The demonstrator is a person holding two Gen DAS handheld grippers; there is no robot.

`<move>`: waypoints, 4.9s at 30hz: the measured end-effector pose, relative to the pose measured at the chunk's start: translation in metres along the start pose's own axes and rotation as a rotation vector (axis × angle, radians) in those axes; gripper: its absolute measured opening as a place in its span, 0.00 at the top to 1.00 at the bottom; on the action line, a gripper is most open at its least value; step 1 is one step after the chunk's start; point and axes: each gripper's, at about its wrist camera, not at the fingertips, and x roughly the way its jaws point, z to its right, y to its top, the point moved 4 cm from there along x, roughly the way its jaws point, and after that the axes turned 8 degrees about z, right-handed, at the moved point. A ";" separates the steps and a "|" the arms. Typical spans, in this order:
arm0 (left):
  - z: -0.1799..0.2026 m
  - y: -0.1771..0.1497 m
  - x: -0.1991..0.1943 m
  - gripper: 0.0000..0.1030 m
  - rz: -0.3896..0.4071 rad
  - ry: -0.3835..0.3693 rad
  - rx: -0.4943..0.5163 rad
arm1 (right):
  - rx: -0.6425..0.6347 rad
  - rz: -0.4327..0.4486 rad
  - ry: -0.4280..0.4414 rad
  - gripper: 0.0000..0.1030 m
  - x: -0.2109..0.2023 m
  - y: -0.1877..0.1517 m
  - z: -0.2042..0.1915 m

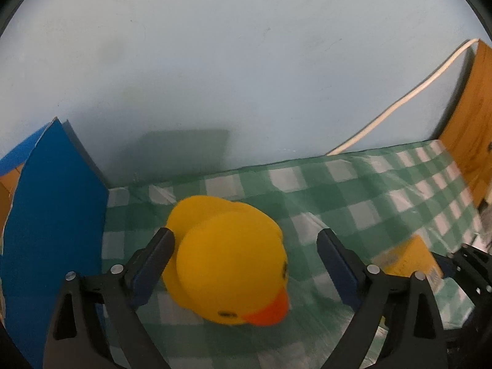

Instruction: Organize objects

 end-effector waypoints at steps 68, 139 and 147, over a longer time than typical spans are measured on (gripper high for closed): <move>-0.055 0.022 -0.184 0.46 0.295 -0.062 -0.033 | -0.104 0.209 0.082 0.50 -0.093 0.067 -0.074; -0.214 -0.142 -0.276 0.00 0.219 0.193 -0.251 | -0.283 0.201 0.214 0.22 -0.109 0.004 -0.254; -0.194 -0.171 -0.291 0.00 0.218 0.182 -0.236 | -0.226 0.209 0.207 0.22 -0.127 -0.026 -0.244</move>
